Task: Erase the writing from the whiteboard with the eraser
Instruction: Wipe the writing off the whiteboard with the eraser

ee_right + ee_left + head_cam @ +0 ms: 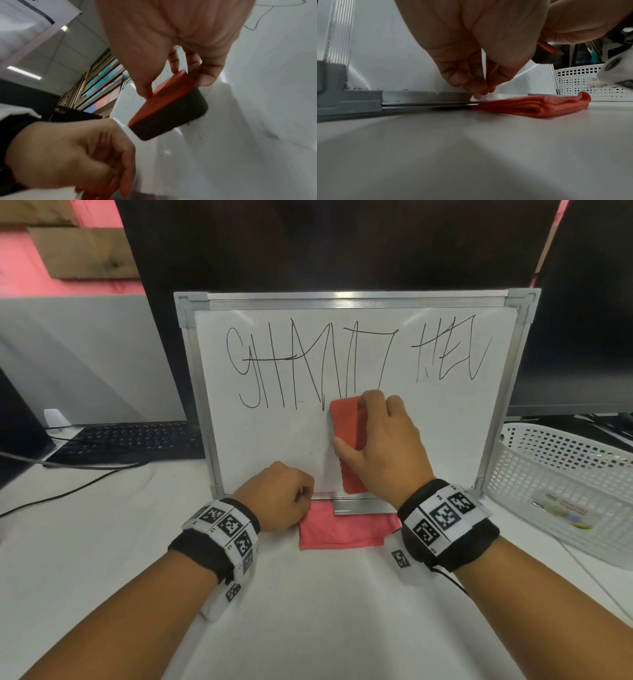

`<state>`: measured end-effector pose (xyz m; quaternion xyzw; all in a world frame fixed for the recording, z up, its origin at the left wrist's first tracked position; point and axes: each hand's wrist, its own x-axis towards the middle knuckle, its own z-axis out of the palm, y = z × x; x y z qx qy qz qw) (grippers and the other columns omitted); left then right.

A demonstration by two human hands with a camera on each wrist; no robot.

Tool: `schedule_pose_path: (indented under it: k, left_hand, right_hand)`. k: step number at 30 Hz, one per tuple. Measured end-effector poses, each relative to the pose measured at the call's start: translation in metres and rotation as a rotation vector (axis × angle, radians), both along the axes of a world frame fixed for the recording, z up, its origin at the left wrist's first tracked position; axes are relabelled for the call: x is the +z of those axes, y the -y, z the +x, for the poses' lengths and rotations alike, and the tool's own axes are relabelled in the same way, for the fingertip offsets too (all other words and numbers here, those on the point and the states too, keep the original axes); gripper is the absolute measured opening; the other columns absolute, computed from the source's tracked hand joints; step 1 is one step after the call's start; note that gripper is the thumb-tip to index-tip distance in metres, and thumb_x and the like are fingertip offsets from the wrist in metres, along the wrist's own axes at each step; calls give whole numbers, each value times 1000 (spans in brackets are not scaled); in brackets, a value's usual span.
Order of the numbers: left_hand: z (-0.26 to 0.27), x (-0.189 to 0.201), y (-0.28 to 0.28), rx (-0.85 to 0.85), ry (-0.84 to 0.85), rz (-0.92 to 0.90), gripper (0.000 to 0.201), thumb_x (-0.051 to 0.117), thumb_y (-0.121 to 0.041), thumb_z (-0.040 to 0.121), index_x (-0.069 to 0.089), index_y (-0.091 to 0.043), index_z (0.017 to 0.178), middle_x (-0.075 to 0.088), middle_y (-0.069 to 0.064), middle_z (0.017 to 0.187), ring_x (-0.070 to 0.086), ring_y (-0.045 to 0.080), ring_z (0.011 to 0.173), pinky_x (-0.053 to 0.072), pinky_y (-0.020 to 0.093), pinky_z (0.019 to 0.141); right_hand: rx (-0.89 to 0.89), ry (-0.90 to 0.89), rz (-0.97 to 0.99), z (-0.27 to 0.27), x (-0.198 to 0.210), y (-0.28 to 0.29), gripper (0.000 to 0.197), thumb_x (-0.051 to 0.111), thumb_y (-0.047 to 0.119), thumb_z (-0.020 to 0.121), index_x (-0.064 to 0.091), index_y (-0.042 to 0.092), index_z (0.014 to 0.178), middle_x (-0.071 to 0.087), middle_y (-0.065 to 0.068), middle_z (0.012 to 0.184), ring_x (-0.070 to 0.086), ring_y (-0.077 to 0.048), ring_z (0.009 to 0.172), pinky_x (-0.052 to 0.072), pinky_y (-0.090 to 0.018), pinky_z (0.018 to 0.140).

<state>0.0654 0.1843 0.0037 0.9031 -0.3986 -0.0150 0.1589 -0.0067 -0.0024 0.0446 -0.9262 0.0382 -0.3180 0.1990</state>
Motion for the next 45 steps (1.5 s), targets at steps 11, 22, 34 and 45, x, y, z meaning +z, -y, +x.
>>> schedule_pose_path:
  k: [11, 22, 34, 45]
  left_hand:
    - [1, -3, -1, 8, -20, 0, 13, 57, -19, 84, 65, -25, 76, 54, -10, 63, 57, 18, 63, 55, 33, 66]
    - [3, -8, -15, 42, -2, 2, 15, 55, -21, 86, 65, -21, 75, 62, -1, 66, 59, 19, 63, 58, 39, 65]
    - [13, -6, -66, 196, -7, -44, 16, 59, -18, 89, 69, -22, 78, 65, -6, 65, 62, 16, 61, 55, 29, 63]
    - [14, -4, -70, 270, 111, -128, 14, 52, -21, 84, 64, -25, 77, 59, -5, 59, 58, 20, 59, 57, 38, 62]
  right_hand:
    - [16, 9, -12, 11, 7, -15, 61, 70, 48, 85, 45, 13, 129, 49, -10, 113, 57, -34, 83, 50, -41, 71]
    - [62, -11, -51, 19, 8, -32, 60, 71, 47, 84, 45, 13, 126, 47, -8, 113, 57, -33, 82, 50, -40, 69]
    - [104, -42, -73, 24, 2, -53, 58, 69, 48, 83, 45, 15, 125, 45, -6, 112, 55, -33, 77, 44, -37, 66]
    - [98, 8, 4, 33, 9, -60, 62, 71, 48, 83, 45, 14, 127, 45, -8, 114, 56, -32, 77, 53, -41, 69]
